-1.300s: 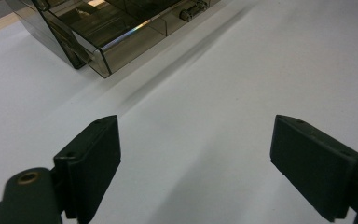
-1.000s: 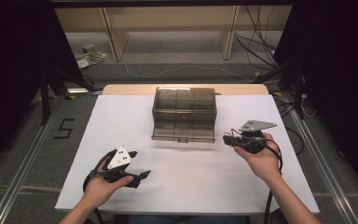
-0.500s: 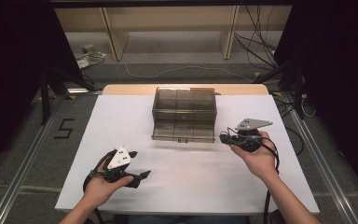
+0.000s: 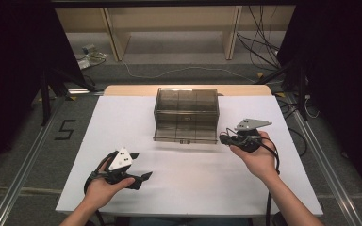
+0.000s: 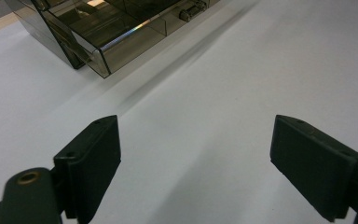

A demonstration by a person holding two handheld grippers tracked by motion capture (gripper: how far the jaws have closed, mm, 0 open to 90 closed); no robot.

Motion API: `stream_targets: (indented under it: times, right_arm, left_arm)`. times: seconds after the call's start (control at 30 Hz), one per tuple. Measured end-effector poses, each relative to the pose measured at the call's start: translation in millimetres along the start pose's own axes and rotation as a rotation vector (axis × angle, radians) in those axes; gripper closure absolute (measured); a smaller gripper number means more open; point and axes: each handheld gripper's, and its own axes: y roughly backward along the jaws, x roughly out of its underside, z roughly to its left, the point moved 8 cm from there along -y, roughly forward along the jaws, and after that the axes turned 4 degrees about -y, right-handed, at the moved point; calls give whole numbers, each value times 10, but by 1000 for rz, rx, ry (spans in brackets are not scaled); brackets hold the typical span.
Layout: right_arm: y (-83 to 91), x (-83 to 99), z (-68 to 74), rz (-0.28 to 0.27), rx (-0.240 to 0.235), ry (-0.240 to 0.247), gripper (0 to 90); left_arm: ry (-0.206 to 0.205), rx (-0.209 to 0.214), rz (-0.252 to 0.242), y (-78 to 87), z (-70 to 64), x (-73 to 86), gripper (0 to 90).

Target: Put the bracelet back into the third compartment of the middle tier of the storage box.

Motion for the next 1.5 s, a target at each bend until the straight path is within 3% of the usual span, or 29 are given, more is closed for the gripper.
stream_targets:
  times: [1.5]
  right_arm:
    - [-161, -179, 81, -12, -21, 19, 888]
  left_arm:
    - [1, -1, 1, 2, 2, 2, 161]
